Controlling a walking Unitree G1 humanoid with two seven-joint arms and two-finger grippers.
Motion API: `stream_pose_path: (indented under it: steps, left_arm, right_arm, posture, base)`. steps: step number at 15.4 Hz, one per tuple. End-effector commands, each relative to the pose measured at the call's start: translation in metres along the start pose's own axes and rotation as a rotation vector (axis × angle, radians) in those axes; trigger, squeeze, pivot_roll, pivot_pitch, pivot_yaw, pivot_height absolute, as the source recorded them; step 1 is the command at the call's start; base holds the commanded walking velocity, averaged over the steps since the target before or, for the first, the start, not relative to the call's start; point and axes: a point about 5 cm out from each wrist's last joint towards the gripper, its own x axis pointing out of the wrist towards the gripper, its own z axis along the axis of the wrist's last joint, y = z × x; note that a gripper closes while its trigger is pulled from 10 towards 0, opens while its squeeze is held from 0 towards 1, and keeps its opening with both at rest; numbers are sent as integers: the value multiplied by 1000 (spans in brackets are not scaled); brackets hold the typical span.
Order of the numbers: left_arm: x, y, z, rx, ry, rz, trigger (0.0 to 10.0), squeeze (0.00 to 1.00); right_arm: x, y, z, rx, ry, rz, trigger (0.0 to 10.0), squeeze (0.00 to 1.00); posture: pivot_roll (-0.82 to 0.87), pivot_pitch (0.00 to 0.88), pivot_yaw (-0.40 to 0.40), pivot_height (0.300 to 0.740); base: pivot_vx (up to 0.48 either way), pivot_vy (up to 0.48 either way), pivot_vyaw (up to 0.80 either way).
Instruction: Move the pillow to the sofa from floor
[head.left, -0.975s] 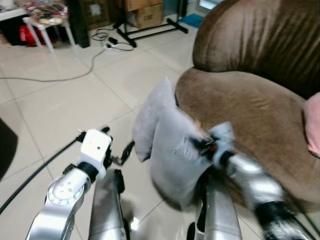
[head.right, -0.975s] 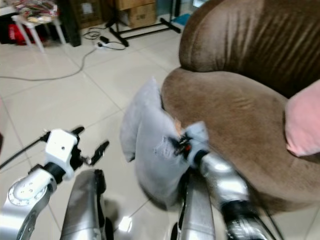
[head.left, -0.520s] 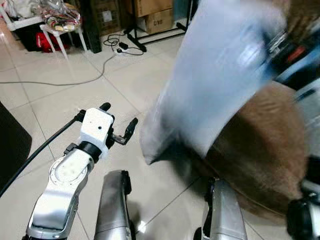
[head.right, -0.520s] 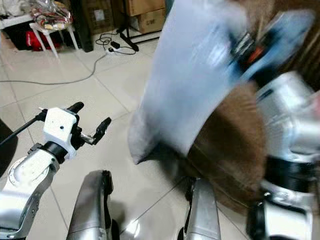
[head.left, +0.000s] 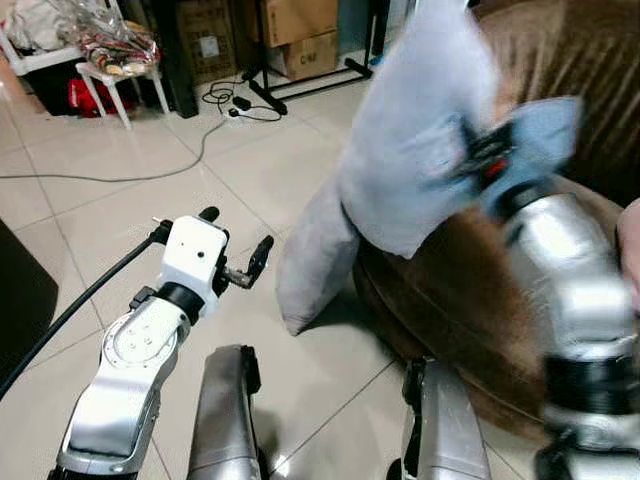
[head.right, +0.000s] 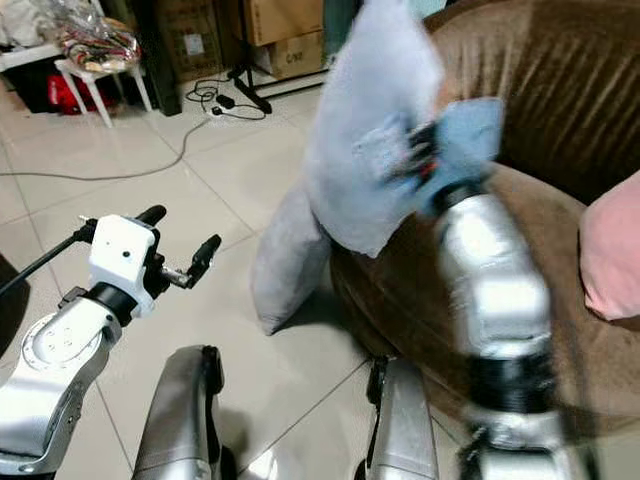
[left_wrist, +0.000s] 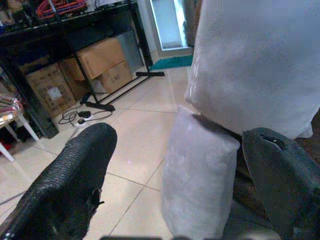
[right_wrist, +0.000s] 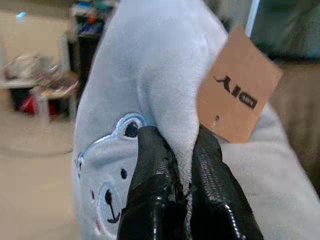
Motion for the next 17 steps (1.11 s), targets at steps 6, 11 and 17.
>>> stream_pose_path:
  steps: [6, 11, 17]
  left_arm:
    - [-1, 5, 2, -1, -21, 72, 10000, 0]
    - [1, 6, 0, 5, -20, 95, 10000, 0]
    - [2, 5, -2, 17, -14, 119, 10000, 0]
  right_arm:
    - [-7, 17, -25, 95, 78, -30, 10000, 0]
    - [-7, 19, -26, 114, 75, -54, 10000, 0]
    - [-11, 16, -26, 109, 78, -73, 10000, 0]
  posture:
    - [5, 0, -8, 531]
    - [0, 0, -10, 581]
    - [-10, 0, -6, 641]
  base:
    - [0, 0, 0]
    - [0, 0, 0]
    - [0, 0, 0]
